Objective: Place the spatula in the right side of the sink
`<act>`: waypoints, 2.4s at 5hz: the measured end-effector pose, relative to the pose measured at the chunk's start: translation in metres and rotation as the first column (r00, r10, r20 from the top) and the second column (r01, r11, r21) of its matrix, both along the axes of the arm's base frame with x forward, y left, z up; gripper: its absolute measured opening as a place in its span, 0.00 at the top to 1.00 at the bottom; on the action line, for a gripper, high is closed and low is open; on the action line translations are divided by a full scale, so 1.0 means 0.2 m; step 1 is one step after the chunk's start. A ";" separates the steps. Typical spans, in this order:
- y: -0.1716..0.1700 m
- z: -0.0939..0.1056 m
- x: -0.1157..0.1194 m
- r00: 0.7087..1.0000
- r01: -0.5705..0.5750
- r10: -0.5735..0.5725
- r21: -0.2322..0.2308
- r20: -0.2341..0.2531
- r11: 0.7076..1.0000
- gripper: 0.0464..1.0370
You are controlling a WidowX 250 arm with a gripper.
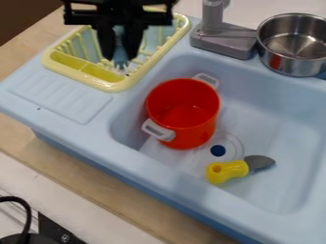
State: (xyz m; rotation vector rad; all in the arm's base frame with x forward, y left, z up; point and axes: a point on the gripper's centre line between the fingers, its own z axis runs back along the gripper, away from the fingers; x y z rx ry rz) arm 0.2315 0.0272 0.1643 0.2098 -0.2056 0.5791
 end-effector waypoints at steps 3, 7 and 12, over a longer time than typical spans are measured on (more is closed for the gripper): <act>-0.46 -0.16 -0.12 0.917 0.380 -0.393 -0.148 -0.072 0.913 0.81; -0.70 -0.21 -0.16 0.899 0.425 -0.434 -0.122 -0.060 0.897 0.81; -0.72 -0.18 -0.23 0.911 0.295 -0.349 -0.244 -0.221 0.924 0.81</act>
